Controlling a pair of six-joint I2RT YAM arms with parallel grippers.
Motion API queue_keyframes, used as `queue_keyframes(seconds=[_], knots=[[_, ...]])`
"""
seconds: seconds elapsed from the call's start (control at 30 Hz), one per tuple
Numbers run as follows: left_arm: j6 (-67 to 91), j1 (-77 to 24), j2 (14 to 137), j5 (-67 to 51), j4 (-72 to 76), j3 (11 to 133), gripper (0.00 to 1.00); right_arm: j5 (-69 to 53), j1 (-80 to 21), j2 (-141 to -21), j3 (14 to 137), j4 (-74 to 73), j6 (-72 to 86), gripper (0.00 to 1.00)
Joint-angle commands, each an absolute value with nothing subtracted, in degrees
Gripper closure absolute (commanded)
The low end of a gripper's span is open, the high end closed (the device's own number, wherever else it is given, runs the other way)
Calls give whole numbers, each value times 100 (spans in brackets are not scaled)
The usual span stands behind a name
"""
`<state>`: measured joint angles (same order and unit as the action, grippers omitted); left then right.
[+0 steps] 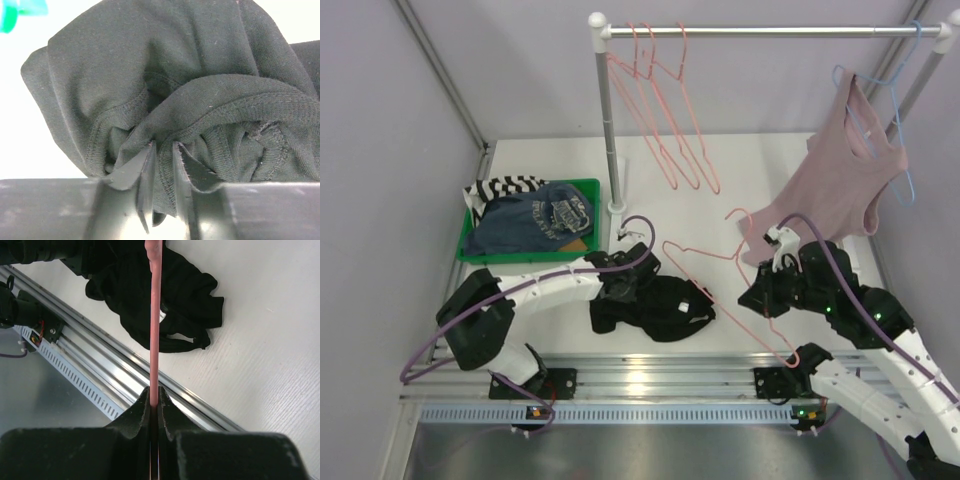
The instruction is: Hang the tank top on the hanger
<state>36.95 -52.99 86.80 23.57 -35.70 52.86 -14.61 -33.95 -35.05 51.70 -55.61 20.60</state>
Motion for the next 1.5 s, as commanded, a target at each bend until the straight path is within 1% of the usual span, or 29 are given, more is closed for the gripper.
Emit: queue_keyframes(seconds=[0.0, 0.1, 0.13, 0.23, 0.53, 0.77, 1.2, 1.47], knots=[[3648, -5317, 8666, 2628, -3463, 5273, 80, -1450, -3463, -3472, 5194, -5326, 2039, 100], [3630, -5317, 8526, 2672, -3594, 5343, 90, -1468, -3472, -3480, 5238, -5361, 2004, 100], [3630, -5317, 8482, 2663, -3630, 5379, 95, -1494, -3463, -3498, 5256, -5370, 1987, 100], [3586, -5317, 8306, 2672, -3840, 5563, 100, -1617, -3480, -3533, 5361, -5431, 1942, 100], [3560, -5309, 7831, 2408, -4131, 5862, 100, -2513, -3524, -3454, 5432, -5669, 1784, 100], [3656, -5230, 7787, 2259, -4201, 5977, 100, -2776, -3551, -3331, 5248, -5581, 1872, 100], [3656, -5194, 7594, 2136, -4219, 6073, 100, -2751, -3788, -3234, 4553, -4966, 2259, 100], [3683, -5186, 7453, 2022, -4219, 6064, 100, -2558, -4016, -3225, 3982, -4009, 2785, 100]])
